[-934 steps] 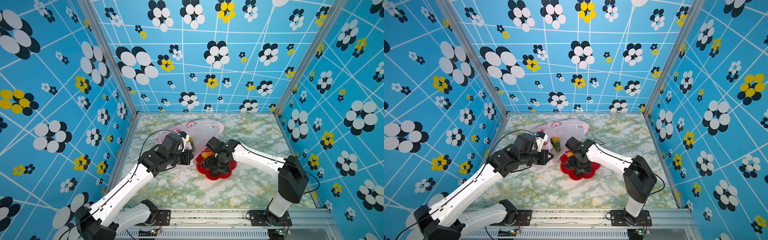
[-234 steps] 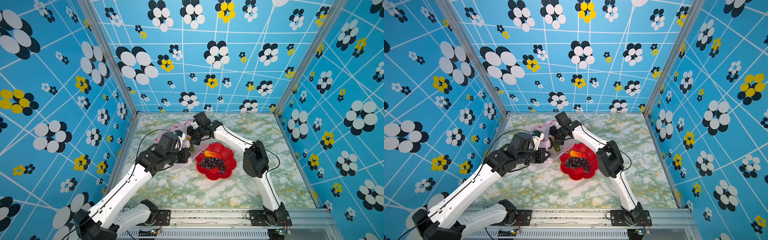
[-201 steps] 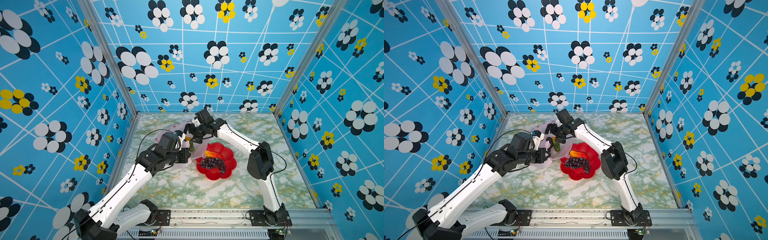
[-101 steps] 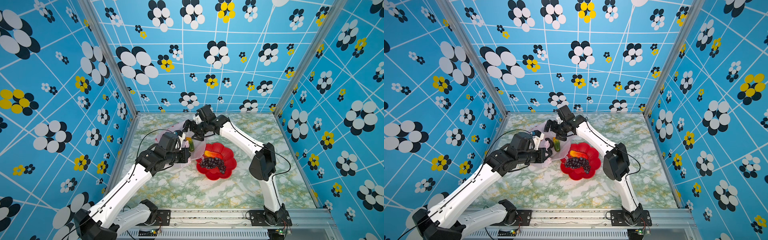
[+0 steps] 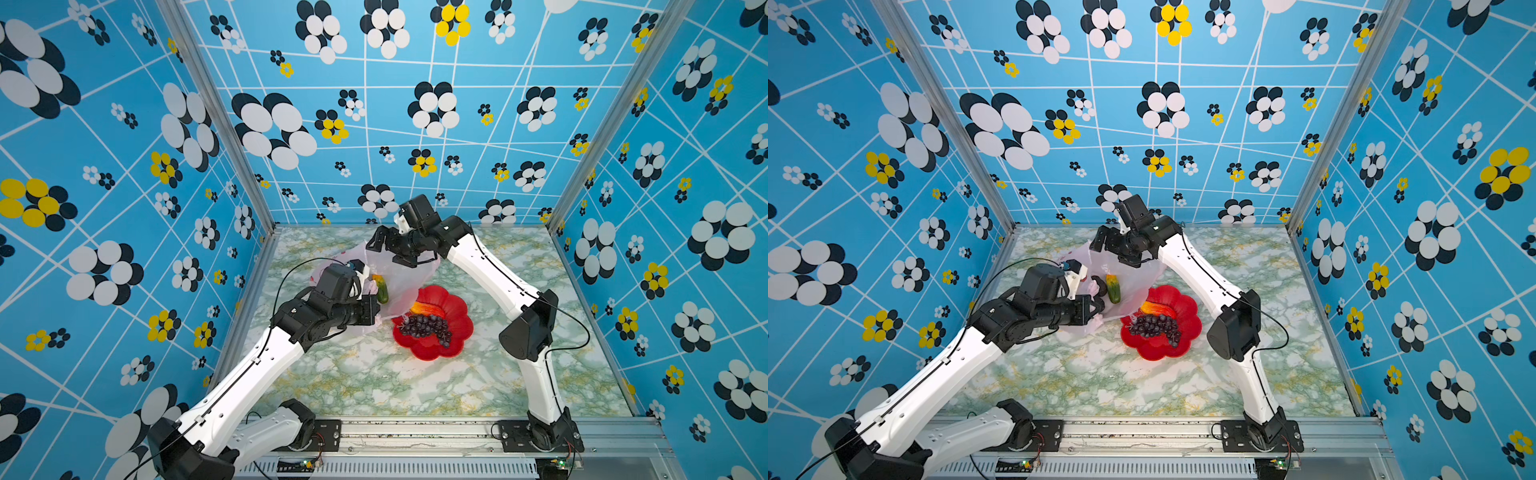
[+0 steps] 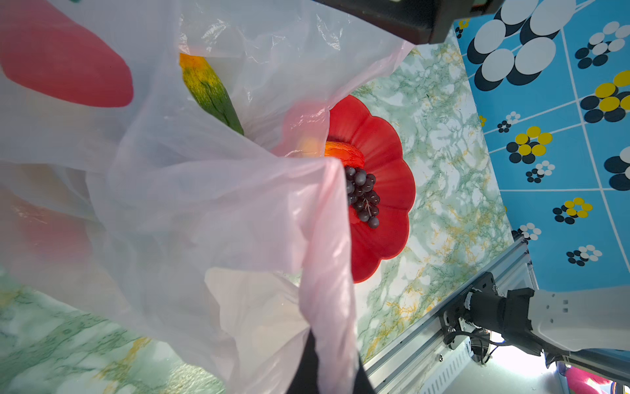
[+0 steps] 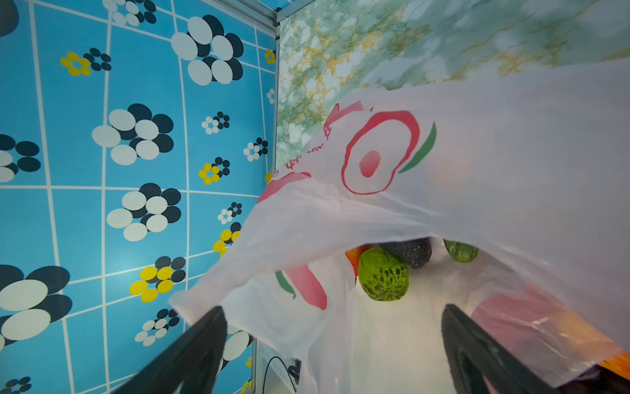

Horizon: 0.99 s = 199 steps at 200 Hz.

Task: Place the fruits into the plastic bag
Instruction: Place the fruit in the plastic bag, then pick up the fruit from the plate.

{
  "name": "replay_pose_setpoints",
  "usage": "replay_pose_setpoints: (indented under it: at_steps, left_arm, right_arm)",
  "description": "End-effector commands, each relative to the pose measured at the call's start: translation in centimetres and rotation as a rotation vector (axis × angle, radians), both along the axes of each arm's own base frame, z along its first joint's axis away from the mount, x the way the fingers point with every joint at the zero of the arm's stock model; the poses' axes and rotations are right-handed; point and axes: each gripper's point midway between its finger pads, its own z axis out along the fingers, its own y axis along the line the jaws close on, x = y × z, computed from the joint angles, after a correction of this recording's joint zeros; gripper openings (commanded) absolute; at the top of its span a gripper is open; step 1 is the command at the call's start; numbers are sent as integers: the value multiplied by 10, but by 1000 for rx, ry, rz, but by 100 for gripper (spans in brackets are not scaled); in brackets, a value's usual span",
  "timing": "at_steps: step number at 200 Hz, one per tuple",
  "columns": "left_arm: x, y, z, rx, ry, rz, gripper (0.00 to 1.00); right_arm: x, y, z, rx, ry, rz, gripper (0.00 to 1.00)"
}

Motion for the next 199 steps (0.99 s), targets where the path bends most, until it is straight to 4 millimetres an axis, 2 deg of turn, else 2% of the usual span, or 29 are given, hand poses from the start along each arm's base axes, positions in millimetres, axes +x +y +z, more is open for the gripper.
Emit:
replay_pose_setpoints:
  at_steps: [1, 31, 54, 71, 81, 84, 108, 123, 139, 182, 199]
  left_arm:
    - [4, 0, 9, 20, -33, -7, 0]
    - [4, -6, 11, 8, -29, -19, 0]
    - [5, -5, 11, 13, -26, -11, 0]
    - [4, -2, 8, 16, -17, -3, 0]
    - [4, -2, 7, 9, -13, 2, 0]
    - [4, -1, 6, 8, -9, 4, 0]
    - [5, 2, 5, -5, -2, 23, 0]
    - [6, 3, 6, -10, -1, 28, 0]
    - [6, 4, 5, -18, 5, 35, 0]
    - [3, 11, 3, -41, 20, 60, 0]
    - [1, 13, 3, -46, 22, 63, 0]
  right_arm:
    - [-13, -26, 38, -5, -90, -24, 99]
    - [-35, -52, 45, -51, -113, -35, 99]
    - [-62, -89, 27, -141, -95, -67, 99]
    - [-87, -118, 5, -216, -49, -89, 99]
    - [-103, -134, -13, -257, -9, -99, 99]
    - [-109, -140, -25, -280, 16, -102, 99]
    - [-142, -163, -70, -359, 109, -103, 99]
    - [-152, -166, -88, -397, 130, -83, 99]
    - [-155, -161, -99, -425, 128, -44, 99]
    - [-143, -140, -105, -604, 42, 133, 99]
    - [-137, -134, -116, -652, 31, 202, 99]
